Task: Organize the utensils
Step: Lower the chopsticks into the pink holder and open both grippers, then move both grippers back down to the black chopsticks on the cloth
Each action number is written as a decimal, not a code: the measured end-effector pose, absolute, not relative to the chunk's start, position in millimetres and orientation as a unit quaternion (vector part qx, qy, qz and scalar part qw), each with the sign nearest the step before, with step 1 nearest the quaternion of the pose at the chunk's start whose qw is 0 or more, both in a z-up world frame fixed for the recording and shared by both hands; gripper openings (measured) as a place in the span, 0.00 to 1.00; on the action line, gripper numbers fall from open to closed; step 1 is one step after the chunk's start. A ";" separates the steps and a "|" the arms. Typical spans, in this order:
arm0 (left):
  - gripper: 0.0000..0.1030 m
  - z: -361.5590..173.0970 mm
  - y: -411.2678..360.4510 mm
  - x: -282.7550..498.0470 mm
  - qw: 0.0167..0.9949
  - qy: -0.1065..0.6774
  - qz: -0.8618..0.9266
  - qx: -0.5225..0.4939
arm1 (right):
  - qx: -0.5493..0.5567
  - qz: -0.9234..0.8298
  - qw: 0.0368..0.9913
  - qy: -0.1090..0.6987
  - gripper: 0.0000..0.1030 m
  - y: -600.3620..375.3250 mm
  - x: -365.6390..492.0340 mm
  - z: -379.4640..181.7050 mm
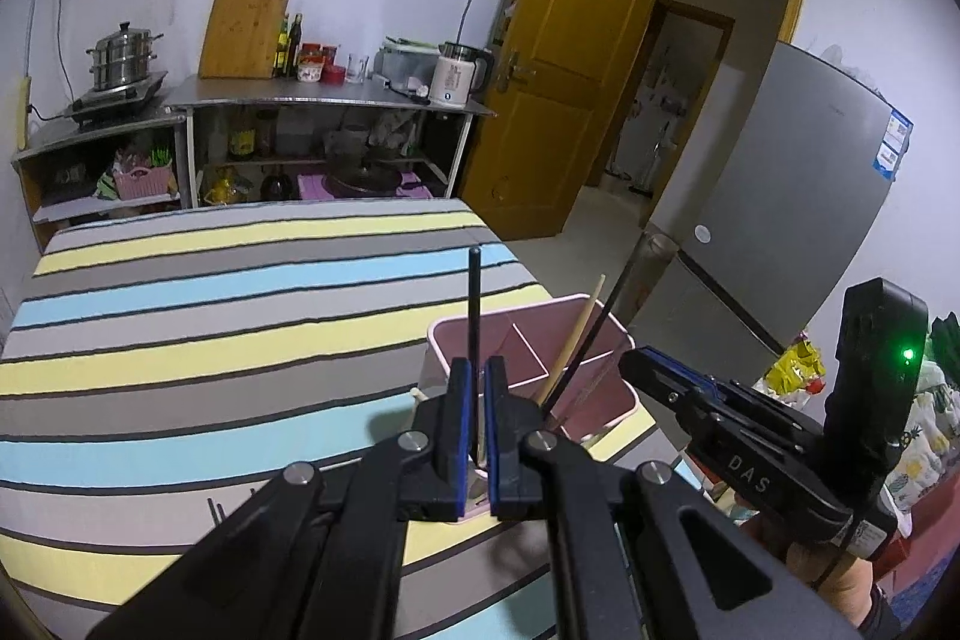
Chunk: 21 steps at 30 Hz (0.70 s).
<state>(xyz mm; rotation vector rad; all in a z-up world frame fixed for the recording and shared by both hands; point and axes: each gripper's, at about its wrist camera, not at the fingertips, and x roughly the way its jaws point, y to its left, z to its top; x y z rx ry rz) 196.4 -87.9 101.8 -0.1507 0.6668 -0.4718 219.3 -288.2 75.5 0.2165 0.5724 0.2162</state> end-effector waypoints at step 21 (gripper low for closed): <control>0.05 55.4 -8.4 133.4 0.923 0.326 -0.179 -0.098 | 0.104 0.141 0.945 0.277 0.18 -259.6 138.3 57.6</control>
